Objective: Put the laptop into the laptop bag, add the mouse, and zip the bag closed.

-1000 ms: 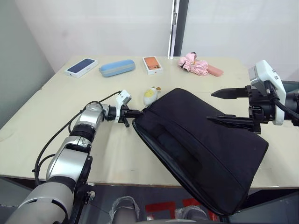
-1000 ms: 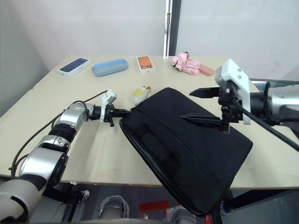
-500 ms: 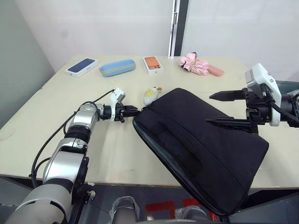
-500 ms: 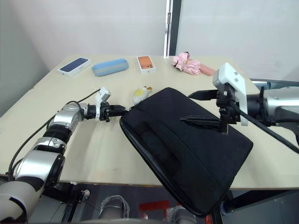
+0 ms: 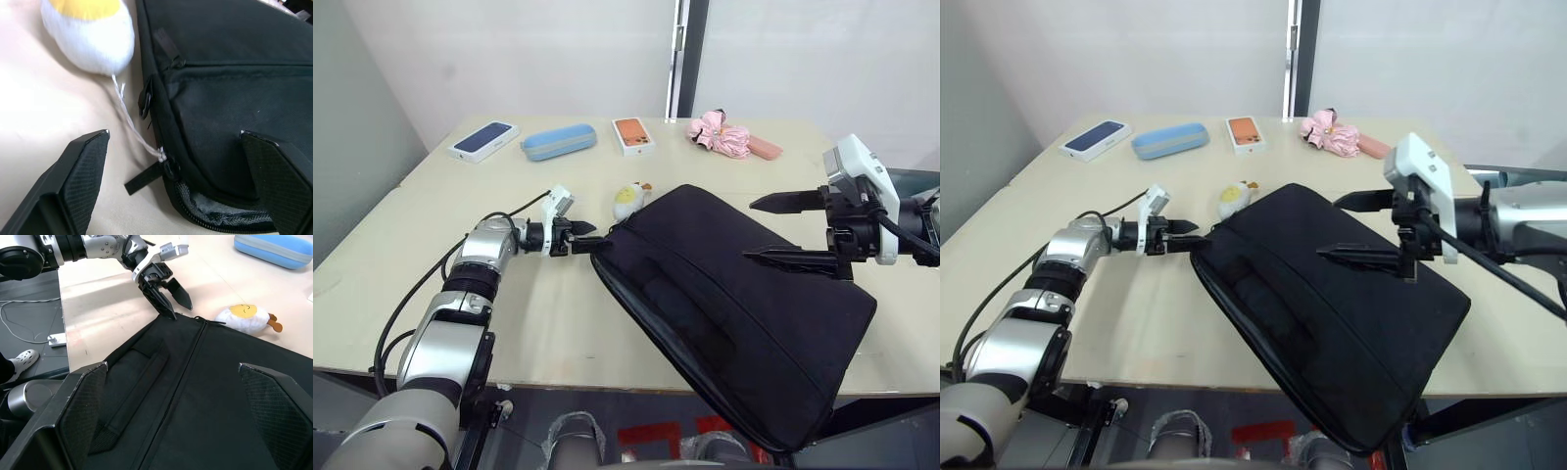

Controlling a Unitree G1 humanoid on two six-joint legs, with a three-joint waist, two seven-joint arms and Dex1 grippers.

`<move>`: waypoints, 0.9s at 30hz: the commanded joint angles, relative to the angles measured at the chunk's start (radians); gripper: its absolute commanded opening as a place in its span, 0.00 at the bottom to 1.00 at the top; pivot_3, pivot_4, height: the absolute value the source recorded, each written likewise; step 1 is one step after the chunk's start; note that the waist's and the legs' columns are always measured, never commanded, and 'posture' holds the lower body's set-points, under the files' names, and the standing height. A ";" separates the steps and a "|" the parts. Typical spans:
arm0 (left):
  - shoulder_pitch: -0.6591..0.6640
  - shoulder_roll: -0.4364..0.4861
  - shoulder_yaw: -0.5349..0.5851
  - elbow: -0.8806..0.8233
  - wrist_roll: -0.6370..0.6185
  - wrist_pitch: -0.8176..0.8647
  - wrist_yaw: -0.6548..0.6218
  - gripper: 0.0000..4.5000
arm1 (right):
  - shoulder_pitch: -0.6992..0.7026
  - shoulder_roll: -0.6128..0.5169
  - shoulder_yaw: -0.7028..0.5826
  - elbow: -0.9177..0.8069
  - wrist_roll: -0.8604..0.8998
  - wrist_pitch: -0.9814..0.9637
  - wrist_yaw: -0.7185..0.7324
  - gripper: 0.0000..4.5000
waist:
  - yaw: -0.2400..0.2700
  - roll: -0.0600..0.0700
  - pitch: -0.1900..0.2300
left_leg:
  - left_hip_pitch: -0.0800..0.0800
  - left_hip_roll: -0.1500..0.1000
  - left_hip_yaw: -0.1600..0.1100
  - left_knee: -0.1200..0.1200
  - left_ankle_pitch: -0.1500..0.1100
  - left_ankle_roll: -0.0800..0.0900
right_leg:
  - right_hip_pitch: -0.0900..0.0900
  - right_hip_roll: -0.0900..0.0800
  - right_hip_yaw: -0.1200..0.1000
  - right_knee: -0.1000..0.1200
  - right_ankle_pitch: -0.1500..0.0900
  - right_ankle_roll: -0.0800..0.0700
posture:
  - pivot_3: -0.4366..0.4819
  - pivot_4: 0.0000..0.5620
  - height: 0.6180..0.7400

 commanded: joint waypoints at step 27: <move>-0.047 -0.064 0.018 0.130 0.048 -0.092 0.079 0.00 | -0.041 0.003 0.038 0.011 0.011 -0.020 -0.033 1.00 | 0.002 0.000 0.000 | 0.000 -0.001 0.000 -0.001 0.000 0.000 | 0.001 -0.001 0.000 -0.001 0.000 0.000 | 0.48 0.27 1.00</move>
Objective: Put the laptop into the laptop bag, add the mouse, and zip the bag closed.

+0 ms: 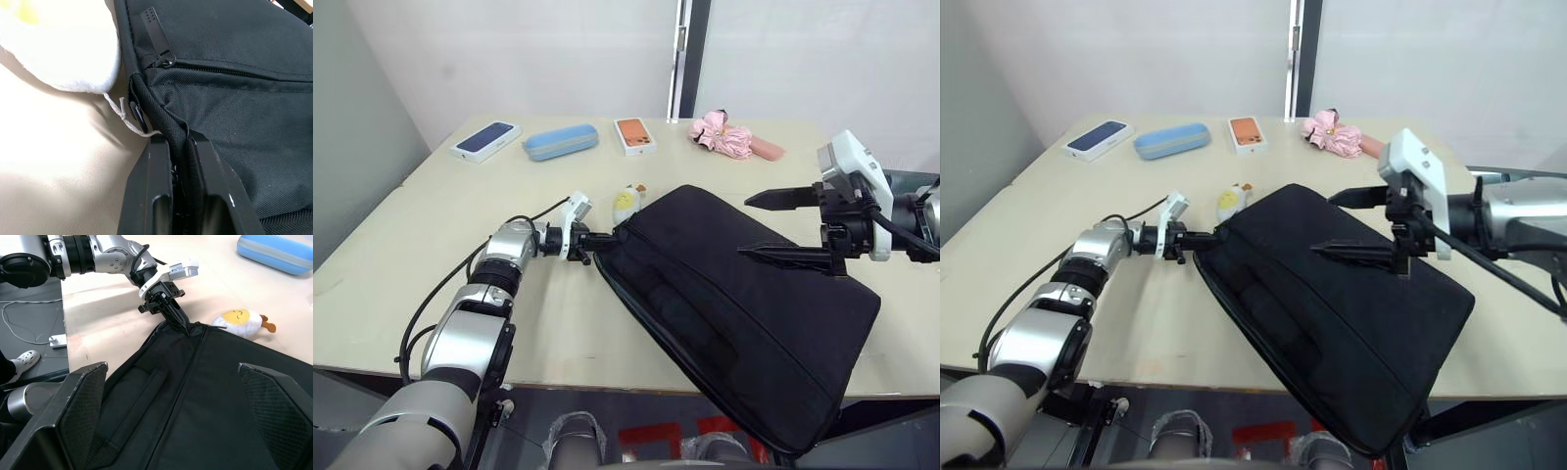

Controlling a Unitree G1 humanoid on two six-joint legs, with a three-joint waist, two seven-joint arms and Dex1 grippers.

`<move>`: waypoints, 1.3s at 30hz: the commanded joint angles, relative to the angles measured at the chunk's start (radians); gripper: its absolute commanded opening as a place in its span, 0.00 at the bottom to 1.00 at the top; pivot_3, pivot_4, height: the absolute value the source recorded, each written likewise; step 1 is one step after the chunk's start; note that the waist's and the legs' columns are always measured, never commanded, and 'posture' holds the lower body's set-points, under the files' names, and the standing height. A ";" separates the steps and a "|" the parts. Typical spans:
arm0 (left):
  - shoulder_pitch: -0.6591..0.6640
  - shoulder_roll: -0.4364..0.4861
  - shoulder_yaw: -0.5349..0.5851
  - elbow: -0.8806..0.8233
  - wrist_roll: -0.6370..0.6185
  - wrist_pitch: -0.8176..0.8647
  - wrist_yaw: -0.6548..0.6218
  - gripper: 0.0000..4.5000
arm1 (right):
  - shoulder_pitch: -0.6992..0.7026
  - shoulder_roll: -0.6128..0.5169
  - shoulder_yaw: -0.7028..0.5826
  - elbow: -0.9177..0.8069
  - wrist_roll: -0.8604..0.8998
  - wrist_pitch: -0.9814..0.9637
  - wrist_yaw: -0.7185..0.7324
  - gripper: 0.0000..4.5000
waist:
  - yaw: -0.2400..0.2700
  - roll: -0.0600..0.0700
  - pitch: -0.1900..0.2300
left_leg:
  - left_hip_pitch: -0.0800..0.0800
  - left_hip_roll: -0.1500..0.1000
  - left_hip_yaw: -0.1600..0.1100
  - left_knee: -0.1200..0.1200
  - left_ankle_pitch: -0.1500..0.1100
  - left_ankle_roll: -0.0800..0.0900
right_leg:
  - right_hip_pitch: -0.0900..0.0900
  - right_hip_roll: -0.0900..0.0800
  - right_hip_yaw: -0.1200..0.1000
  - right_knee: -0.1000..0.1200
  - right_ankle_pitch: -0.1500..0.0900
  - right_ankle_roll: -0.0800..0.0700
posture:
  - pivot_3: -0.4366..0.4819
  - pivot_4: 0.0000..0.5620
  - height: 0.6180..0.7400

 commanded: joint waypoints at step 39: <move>0.489 0.221 0.252 -0.670 -0.217 0.231 0.324 0.00 | 0.411 0.473 -0.161 0.291 0.130 0.490 -0.382 0.94 | -0.052 0.001 0.000 | 0.001 0.001 0.002 -0.009 0.000 -0.002 | -0.001 0.002 0.000 -0.009 -0.001 0.000 | 0.48 0.27 1.00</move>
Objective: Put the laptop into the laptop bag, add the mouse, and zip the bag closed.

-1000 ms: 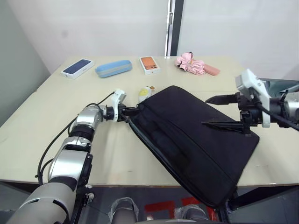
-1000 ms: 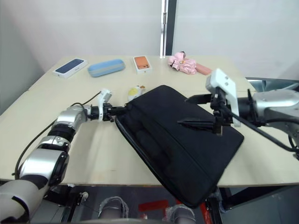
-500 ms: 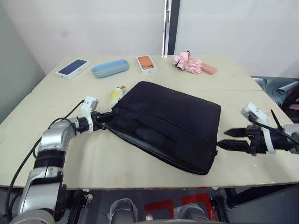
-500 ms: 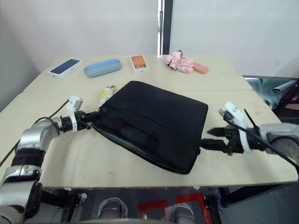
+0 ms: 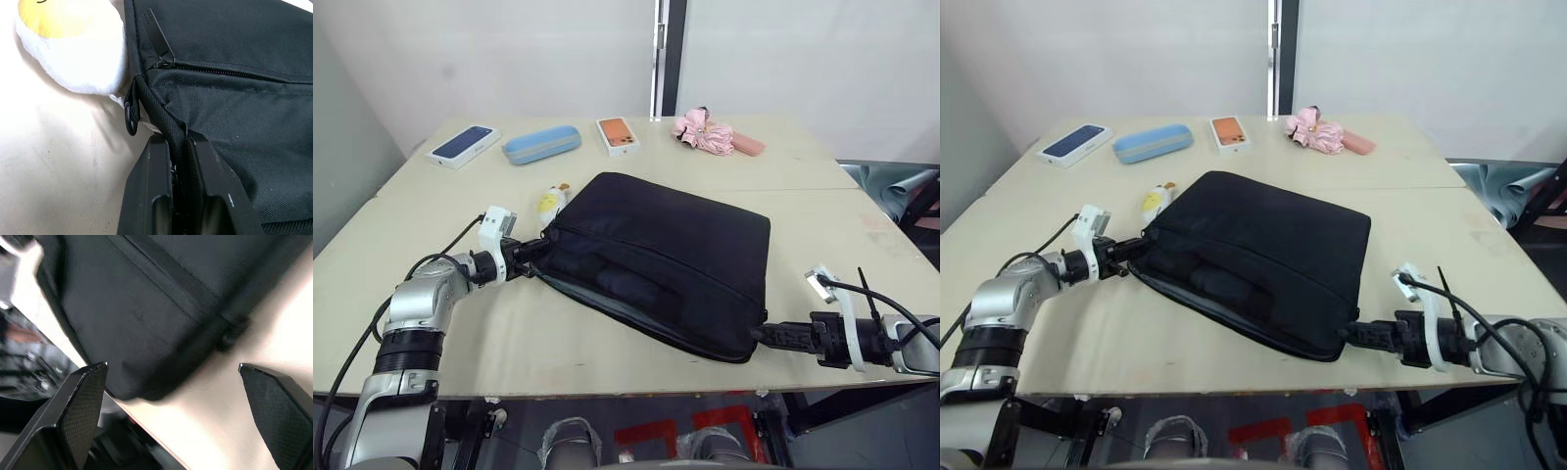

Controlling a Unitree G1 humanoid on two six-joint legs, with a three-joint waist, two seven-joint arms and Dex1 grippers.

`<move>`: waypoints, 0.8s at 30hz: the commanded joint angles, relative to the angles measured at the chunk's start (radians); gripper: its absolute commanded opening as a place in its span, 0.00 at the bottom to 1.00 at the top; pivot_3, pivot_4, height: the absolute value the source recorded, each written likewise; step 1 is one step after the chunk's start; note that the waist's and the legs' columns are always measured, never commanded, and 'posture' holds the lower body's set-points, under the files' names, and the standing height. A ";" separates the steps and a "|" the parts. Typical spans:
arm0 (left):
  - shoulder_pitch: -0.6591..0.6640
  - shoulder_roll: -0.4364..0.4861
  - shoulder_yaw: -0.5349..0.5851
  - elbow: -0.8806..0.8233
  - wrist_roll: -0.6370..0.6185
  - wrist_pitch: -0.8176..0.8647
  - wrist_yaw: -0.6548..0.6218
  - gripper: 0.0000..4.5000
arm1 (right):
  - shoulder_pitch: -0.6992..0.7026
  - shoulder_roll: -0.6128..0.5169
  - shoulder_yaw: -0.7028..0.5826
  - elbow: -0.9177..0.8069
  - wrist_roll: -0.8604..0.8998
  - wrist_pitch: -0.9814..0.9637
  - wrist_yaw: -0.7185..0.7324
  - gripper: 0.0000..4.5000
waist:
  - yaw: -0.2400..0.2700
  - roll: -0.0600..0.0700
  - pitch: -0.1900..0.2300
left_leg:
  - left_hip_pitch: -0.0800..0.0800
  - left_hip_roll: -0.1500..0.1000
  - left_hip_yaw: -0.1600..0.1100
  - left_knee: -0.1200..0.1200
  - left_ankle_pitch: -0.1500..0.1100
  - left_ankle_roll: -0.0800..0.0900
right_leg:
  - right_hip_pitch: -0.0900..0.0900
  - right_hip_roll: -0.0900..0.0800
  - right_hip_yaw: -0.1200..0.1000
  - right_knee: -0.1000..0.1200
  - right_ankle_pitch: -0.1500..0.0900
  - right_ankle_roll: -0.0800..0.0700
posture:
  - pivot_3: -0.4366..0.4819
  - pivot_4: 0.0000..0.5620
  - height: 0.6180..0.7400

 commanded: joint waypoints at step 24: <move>0.115 0.130 0.000 -0.146 -0.061 0.063 -0.079 0.00 | -0.075 0.018 -0.058 0.070 0.002 -0.066 -0.085 0.01 | -0.007 0.001 -0.001 | 0.001 0.000 0.001 -0.001 0.000 -0.001 | 0.000 0.000 0.001 0.000 0.000 0.001 | 0.48 0.27 1.00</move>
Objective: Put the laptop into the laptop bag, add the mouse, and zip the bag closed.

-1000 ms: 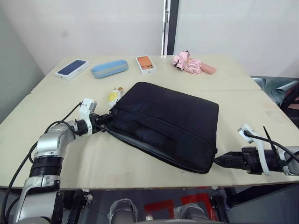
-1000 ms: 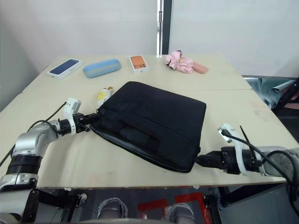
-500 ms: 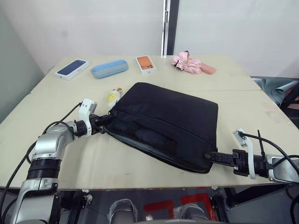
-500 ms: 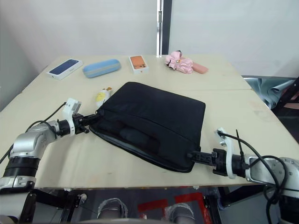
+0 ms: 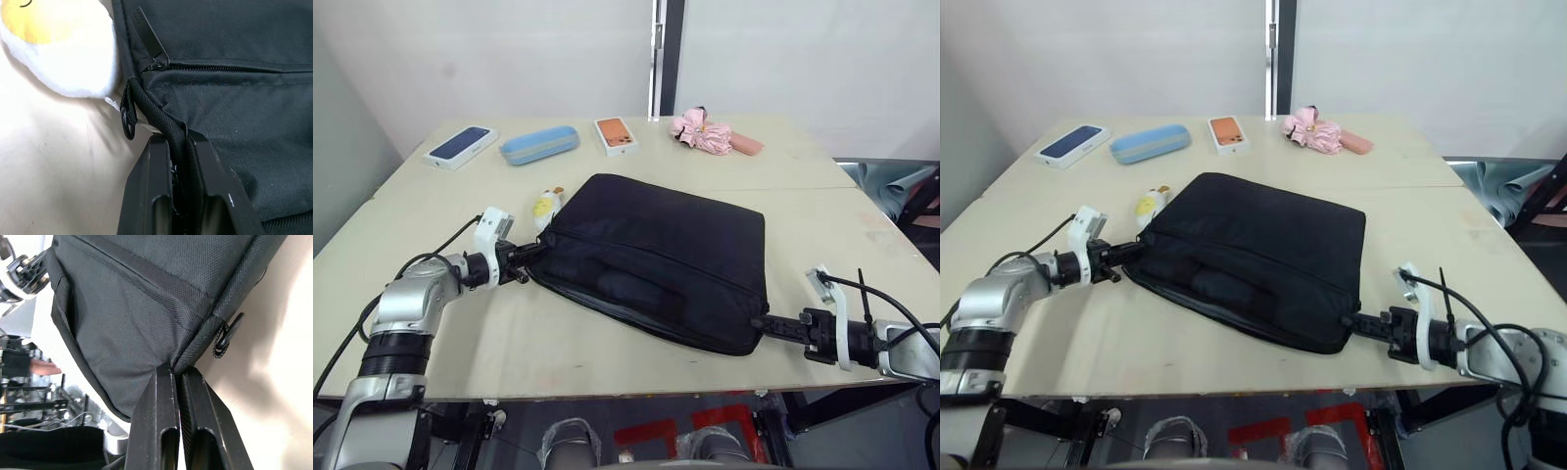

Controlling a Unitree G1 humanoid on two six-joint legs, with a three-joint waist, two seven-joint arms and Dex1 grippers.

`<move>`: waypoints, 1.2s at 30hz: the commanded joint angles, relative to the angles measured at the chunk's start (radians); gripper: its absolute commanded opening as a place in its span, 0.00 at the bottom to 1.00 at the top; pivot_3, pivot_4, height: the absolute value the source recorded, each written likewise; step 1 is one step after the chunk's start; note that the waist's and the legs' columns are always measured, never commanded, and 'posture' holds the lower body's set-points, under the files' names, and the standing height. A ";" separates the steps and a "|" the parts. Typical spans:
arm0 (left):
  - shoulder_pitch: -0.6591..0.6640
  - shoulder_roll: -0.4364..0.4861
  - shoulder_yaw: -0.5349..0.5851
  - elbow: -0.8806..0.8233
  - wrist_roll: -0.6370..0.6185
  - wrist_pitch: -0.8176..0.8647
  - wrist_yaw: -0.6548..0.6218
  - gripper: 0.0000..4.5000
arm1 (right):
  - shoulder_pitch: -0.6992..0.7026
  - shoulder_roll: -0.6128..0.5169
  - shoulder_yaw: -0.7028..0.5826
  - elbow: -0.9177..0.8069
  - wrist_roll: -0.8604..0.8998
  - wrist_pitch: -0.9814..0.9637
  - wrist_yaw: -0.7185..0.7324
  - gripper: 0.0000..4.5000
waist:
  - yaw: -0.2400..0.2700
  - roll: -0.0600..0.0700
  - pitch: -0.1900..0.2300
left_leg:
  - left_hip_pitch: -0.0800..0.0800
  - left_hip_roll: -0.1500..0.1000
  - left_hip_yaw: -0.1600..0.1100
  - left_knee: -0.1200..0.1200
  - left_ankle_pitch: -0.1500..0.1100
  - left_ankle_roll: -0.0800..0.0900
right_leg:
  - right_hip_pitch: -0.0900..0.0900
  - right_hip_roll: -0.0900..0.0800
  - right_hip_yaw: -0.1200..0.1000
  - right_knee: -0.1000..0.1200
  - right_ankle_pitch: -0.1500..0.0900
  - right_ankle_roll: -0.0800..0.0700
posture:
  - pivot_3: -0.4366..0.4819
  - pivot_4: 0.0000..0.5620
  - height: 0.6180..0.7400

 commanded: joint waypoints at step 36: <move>0.532 0.081 0.245 -0.475 -0.233 0.154 0.126 0.00 | -0.233 -0.045 0.210 0.102 -0.198 -0.112 0.212 0.01 | 0.000 0.001 -0.001 | 0.001 0.000 0.001 -0.002 0.000 0.000 | 0.000 0.001 0.000 -0.001 0.000 0.000 | 0.48 0.27 1.00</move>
